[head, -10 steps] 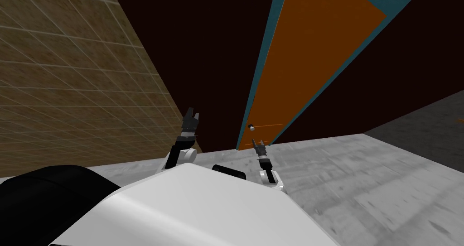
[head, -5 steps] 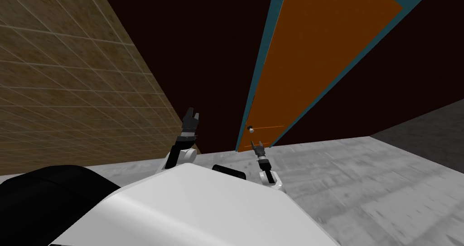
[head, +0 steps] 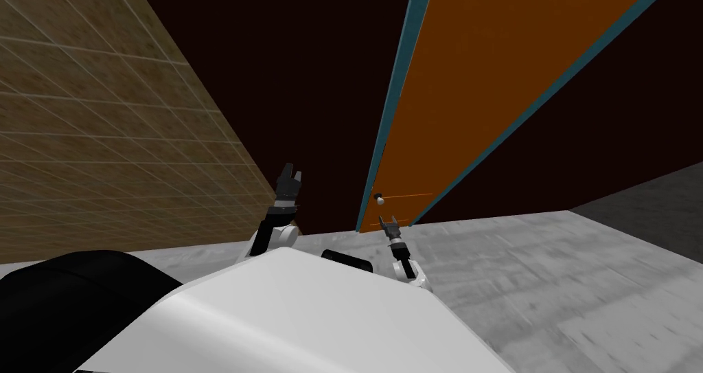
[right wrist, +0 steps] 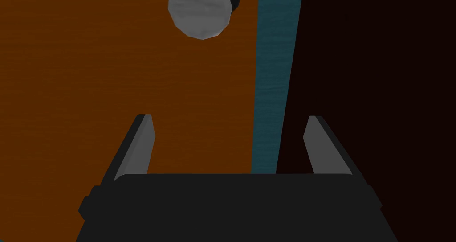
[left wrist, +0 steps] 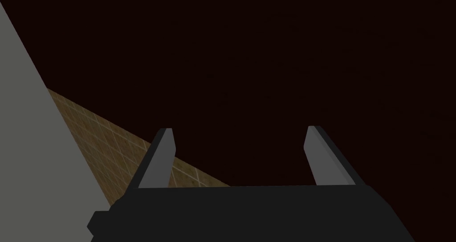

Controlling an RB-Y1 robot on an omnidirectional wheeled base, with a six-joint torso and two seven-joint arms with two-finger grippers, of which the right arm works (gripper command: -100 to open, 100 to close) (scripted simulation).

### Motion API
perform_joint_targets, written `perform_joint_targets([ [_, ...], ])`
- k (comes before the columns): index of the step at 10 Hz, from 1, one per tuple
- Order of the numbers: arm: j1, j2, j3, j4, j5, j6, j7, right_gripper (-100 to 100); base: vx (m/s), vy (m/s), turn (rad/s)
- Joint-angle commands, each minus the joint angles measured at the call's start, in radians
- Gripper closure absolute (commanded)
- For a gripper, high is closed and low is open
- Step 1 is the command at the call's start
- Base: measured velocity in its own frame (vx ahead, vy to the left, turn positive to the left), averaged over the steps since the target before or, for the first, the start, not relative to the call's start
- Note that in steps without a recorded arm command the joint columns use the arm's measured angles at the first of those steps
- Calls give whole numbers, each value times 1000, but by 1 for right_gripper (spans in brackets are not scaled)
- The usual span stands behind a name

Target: Pull the door open

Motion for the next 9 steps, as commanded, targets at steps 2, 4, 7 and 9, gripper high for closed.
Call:
perform_joint_targets([
  [2,-19,-3,1,53,12,-17,36,-100,84,-51,34],
  [4,-38,-6,0,107,21,-35,68,-100,86,-57,29],
  [7,-34,-12,4,112,19,-43,69,-100,61,10,22],
  [9,-23,-18,9,103,17,-45,65,-100,116,192,2],
])
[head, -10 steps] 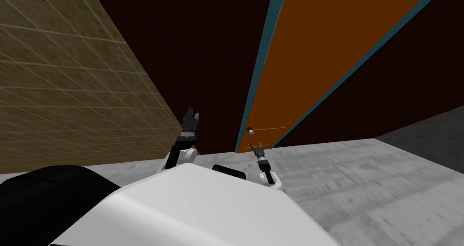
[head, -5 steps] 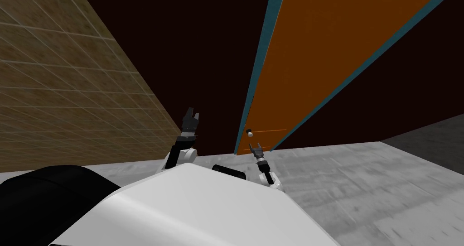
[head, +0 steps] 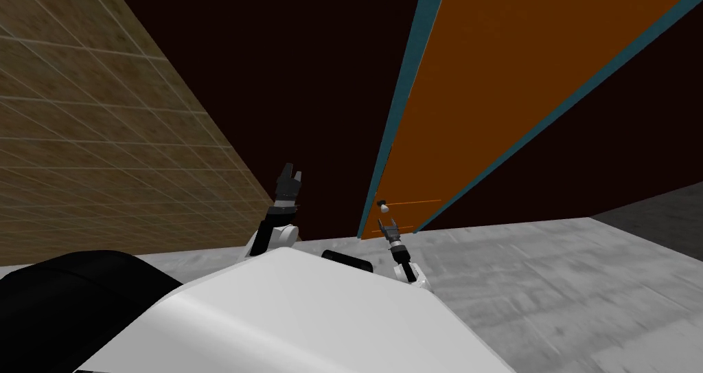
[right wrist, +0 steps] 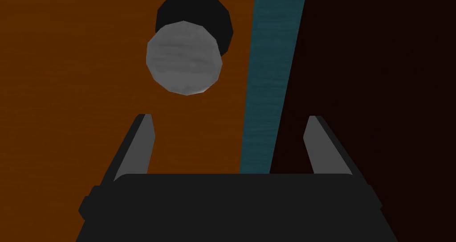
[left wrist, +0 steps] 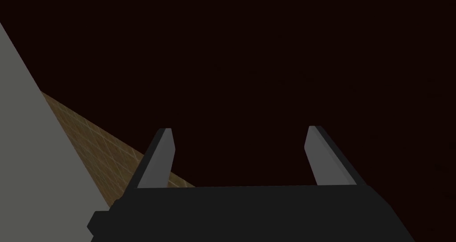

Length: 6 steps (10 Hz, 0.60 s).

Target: Pull the door open

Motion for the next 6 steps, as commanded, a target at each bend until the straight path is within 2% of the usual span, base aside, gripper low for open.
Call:
perform_joint_targets([
  [1,11,-7,6,-11,-3,-3,-6,-100,178,171,4],
  [3,28,-17,14,-26,-7,-7,-14,-100,185,123,-12],
  [4,36,-21,18,-33,-9,-8,-18,-100,186,13,-44],
  [6,50,-29,24,-45,-12,-11,-24,-100,198,-94,3],
])
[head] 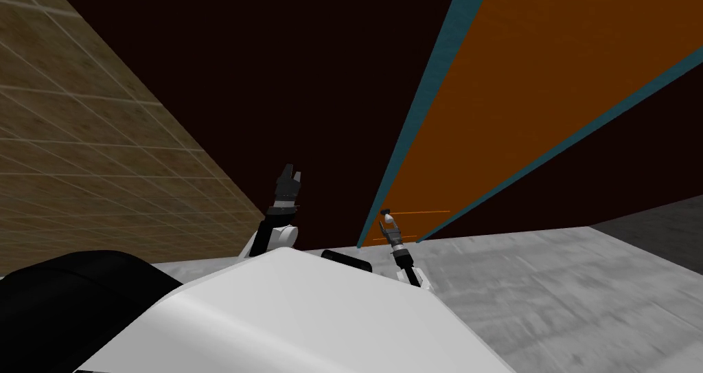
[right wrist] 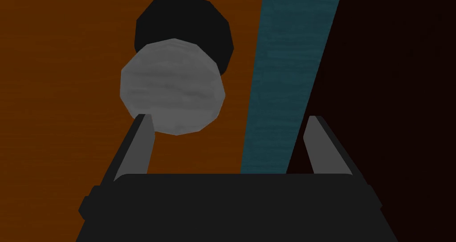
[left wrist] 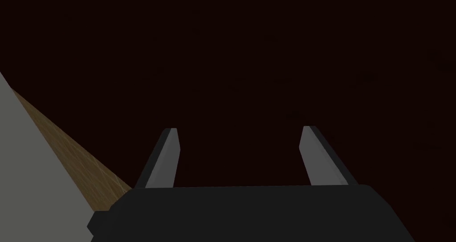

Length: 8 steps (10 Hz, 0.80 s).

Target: Pull the door open

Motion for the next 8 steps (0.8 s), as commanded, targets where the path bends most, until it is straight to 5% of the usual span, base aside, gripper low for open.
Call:
perform_joint_targets([
  [1,0,0,0,0,0,0,0,-100,35,-48,63],
  [2,0,0,0,0,0,0,0,100,-23,15,-31],
  [7,0,0,0,0,0,0,0,100,-6,7,-5],
  [8,5,-16,5,4,-10,-12,-3,-100,-134,38,16],
])
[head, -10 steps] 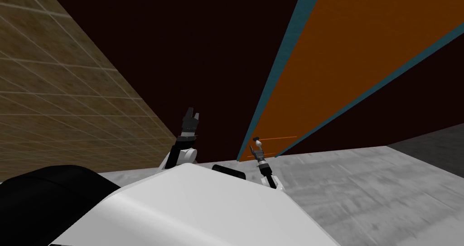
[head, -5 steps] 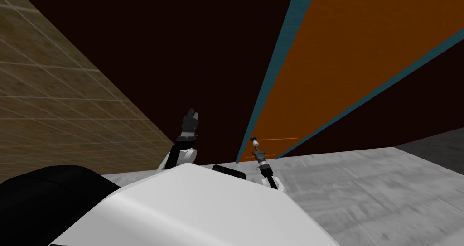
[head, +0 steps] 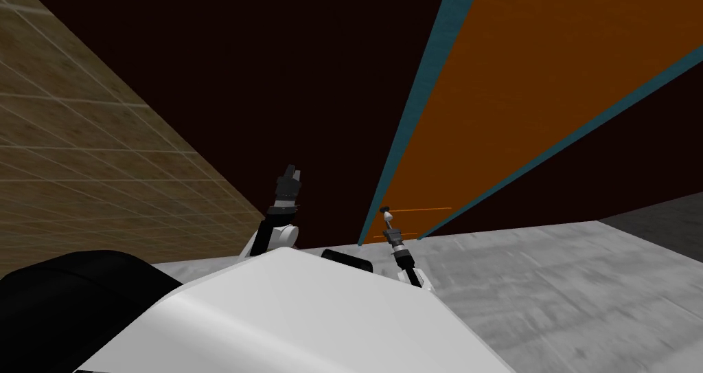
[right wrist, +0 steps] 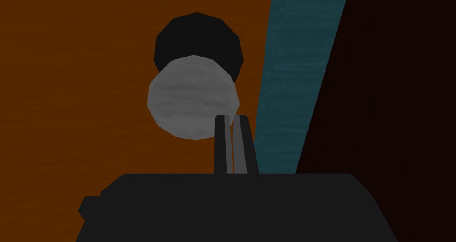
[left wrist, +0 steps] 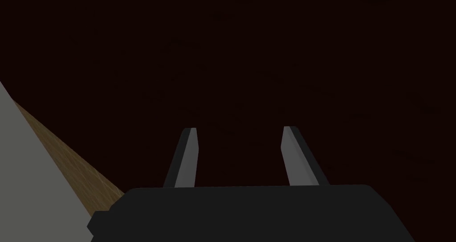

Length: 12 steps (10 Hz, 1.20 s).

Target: Pull the door open

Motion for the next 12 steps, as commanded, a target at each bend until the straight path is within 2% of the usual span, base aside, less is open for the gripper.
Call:
perform_joint_targets([
  [1,2,-11,4,6,-8,-10,-2,-100,-198,61,-6],
  [4,9,-36,12,13,-24,-29,-7,-100,-176,-37,-29],
  [5,9,-31,11,10,-21,-24,-6,-100,-70,-41,-2],
  [6,18,-52,-15,42,-41,-56,-8,-100,74,78,267],
  [10,34,-93,-67,103,-79,-116,-10,-100,154,80,206],
  [12,47,-125,-107,151,-110,-163,-12,-100,159,51,260],
])
